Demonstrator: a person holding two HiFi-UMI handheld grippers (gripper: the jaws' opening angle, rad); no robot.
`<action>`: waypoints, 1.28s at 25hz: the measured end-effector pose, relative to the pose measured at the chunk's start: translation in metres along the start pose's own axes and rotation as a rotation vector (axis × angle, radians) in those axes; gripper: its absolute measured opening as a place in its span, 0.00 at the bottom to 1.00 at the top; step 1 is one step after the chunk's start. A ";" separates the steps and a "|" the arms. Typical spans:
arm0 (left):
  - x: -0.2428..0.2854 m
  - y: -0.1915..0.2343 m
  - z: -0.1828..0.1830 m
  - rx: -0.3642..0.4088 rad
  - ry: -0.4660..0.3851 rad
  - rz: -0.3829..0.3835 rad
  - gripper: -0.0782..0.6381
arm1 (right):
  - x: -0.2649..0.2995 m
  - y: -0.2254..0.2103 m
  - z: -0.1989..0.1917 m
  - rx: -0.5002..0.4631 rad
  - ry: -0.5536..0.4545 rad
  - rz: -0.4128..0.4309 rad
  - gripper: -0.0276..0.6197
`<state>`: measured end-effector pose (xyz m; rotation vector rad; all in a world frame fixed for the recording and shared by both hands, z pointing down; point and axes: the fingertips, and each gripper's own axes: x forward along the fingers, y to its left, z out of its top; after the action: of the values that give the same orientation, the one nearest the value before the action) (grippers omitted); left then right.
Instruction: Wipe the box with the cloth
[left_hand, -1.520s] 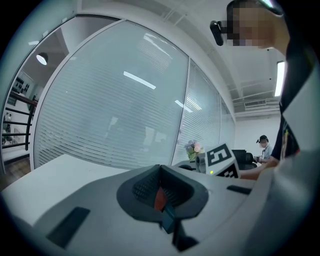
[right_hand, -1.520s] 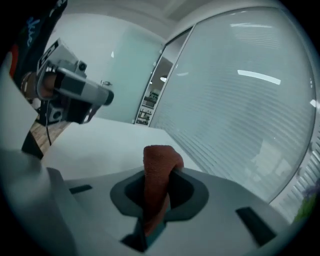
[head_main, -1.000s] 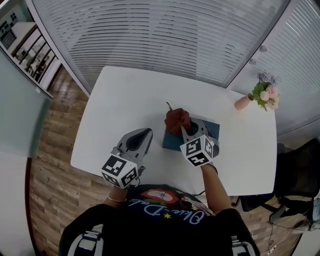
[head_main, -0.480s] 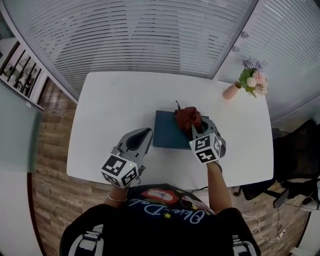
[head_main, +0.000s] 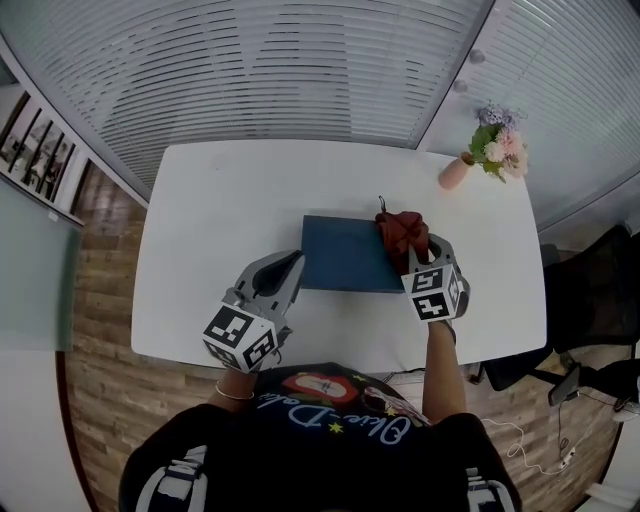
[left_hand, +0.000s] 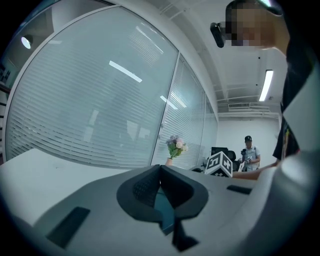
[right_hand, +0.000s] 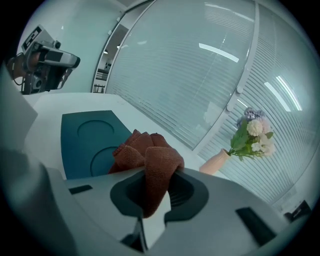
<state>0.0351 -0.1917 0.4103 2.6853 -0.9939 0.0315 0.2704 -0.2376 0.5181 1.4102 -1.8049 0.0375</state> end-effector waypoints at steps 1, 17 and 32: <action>0.000 -0.001 0.000 0.001 -0.001 0.000 0.12 | -0.002 -0.005 -0.002 -0.007 0.009 -0.020 0.11; -0.021 0.007 -0.001 -0.003 -0.010 0.067 0.12 | -0.073 0.031 0.156 -0.104 -0.462 -0.043 0.12; -0.042 0.019 -0.001 -0.009 -0.004 0.120 0.12 | -0.027 0.173 0.138 -0.147 -0.367 0.341 0.12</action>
<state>-0.0088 -0.1790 0.4114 2.6148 -1.1529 0.0453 0.0506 -0.2192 0.4865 1.0406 -2.2856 -0.1854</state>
